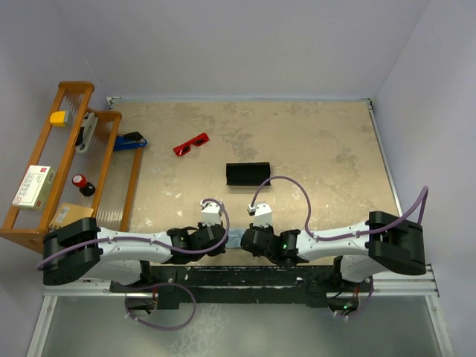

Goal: Organize the sunglasses
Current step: Pick up the glasses cleaning cloth from the center of the board.

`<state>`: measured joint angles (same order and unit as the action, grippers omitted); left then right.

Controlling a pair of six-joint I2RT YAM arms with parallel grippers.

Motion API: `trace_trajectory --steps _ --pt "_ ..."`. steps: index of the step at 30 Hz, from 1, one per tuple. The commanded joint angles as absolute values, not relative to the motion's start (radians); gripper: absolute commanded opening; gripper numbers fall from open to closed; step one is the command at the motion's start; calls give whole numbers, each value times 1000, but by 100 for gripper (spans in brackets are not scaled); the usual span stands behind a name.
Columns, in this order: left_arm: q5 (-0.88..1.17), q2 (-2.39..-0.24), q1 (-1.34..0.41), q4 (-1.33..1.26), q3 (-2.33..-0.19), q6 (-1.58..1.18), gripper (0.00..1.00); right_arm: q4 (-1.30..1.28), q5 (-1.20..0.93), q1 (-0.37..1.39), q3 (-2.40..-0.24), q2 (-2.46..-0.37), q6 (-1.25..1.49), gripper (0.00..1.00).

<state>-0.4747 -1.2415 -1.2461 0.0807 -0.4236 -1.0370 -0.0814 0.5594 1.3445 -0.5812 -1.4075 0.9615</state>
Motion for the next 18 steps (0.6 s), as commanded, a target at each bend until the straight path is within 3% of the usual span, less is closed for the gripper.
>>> trace_trajectory --steps 1,18 --pt "-475 -1247 -1256 63 -416 -1043 0 -163 542 1353 -568 -1426 986 0" --pt "-525 -1290 -1254 113 -560 -967 0 -228 605 1333 -620 -1297 884 0"
